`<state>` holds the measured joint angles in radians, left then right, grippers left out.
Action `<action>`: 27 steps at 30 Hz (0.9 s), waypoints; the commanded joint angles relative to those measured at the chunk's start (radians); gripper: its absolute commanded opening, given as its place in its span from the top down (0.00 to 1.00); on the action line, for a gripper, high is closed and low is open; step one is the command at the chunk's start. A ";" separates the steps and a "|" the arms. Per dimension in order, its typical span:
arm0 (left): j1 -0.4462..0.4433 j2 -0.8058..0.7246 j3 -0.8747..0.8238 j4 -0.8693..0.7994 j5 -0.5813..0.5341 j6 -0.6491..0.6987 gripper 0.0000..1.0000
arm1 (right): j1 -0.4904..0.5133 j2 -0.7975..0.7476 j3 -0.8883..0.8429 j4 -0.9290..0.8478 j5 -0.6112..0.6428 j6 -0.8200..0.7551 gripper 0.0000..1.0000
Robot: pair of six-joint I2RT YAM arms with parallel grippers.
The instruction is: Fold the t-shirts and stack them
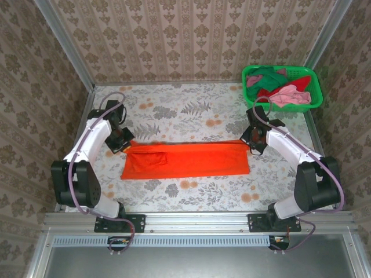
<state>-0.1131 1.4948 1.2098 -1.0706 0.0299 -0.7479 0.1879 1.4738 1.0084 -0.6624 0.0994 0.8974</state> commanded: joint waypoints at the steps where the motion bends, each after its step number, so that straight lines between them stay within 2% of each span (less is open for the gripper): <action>1: 0.019 -0.044 -0.043 -0.045 -0.038 0.013 1.00 | -0.003 -0.039 -0.032 -0.057 0.026 0.014 1.00; 13: 0.022 -0.054 -0.183 0.002 -0.027 0.006 1.00 | 0.002 -0.021 -0.108 -0.036 0.031 0.015 1.00; 27: 0.022 -0.038 -0.304 0.068 -0.036 -0.006 1.00 | 0.009 0.094 -0.154 0.034 0.016 0.009 1.00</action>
<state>-0.1036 1.4586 0.9291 -0.9955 0.0479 -0.7483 0.2008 1.5394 0.8730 -0.6300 0.0769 0.8970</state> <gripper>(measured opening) 0.050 0.042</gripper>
